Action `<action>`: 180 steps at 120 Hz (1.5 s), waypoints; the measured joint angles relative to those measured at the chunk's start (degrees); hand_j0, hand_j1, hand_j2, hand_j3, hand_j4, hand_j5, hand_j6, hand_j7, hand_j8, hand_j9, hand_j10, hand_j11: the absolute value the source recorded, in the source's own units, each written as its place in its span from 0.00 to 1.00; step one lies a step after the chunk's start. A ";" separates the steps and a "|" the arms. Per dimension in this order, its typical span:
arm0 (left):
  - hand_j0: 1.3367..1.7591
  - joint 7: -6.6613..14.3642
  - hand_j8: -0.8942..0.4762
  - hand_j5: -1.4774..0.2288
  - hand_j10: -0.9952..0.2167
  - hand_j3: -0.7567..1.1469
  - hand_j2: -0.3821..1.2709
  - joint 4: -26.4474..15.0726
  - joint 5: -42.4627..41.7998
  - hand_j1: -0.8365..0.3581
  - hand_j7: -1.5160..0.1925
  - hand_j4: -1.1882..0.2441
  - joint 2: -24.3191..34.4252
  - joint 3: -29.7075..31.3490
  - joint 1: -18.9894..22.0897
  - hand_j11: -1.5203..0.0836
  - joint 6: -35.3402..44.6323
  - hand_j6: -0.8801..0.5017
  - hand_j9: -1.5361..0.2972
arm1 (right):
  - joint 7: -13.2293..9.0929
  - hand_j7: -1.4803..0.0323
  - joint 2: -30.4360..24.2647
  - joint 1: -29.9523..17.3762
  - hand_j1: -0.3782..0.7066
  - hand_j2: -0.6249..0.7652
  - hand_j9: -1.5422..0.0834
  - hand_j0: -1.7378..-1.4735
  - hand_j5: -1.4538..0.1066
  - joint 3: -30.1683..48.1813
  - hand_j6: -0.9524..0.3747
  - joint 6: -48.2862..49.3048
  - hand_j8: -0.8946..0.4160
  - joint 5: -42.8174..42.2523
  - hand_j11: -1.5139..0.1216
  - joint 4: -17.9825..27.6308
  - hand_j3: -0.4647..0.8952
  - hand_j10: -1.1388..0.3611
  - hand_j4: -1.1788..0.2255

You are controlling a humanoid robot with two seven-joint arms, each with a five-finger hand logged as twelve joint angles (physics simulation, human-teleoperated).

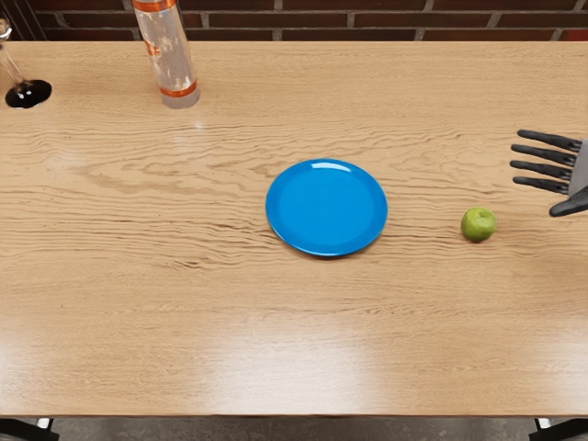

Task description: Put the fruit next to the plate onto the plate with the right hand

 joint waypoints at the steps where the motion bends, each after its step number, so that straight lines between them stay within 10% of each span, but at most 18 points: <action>1: 0.76 0.00 0.65 0.87 0.82 0.40 0.23 0.00 0.00 0.99 0.89 0.83 0.00 0.00 -0.02 0.95 0.00 0.64 0.84 | 0.00 0.95 0.01 0.04 0.06 0.45 0.93 0.30 0.91 -0.05 0.70 0.05 0.66 0.06 0.90 -0.06 0.34 0.74 0.82; 16: 0.76 -0.01 0.65 0.87 0.82 0.40 0.23 0.00 0.00 0.99 0.89 0.83 0.00 0.00 0.01 0.95 -0.01 0.64 0.84 | 0.00 0.96 0.08 2.39 0.06 0.45 0.93 0.30 0.91 -1.10 0.70 0.45 0.66 0.14 0.90 1.57 0.34 0.74 0.82; 33: 0.76 0.00 0.65 0.87 0.82 0.40 0.23 0.01 -0.01 0.99 0.89 0.83 0.00 0.01 0.04 0.95 -0.01 0.64 0.84 | 0.00 0.95 -0.84 6.29 0.06 0.45 0.92 0.30 0.91 -3.84 0.70 -1.82 0.66 -14.14 0.90 13.96 0.34 0.74 0.82; 67: 0.76 -0.01 0.65 0.87 0.82 0.40 0.23 -0.01 -0.01 0.99 0.89 0.83 0.00 0.01 0.03 0.95 0.00 0.64 0.84 | 0.00 0.95 0.52 9.21 0.06 0.45 0.92 0.30 0.90 -23.12 0.69 -37.21 0.66 -46.72 0.90 25.37 0.34 0.74 0.81; 108: 0.76 0.00 0.65 0.87 0.82 0.40 0.23 0.01 -0.01 0.99 0.89 0.83 0.00 0.01 -0.01 0.95 -0.01 0.64 0.84 | 0.00 0.95 5.65 18.11 0.06 0.45 0.92 0.30 0.90 -47.61 0.69 -60.50 0.65 -60.44 0.90 23.28 0.34 0.73 0.81; 180: 0.76 0.01 0.65 0.87 0.82 0.40 0.23 -0.01 -0.01 0.99 0.89 0.83 0.00 0.00 -0.03 0.95 0.00 0.64 0.84 | 0.00 0.79 11.51 18.07 0.27 0.42 0.77 0.30 0.75 -53.15 0.55 -68.47 0.51 -63.03 0.75 15.89 0.34 0.61 0.68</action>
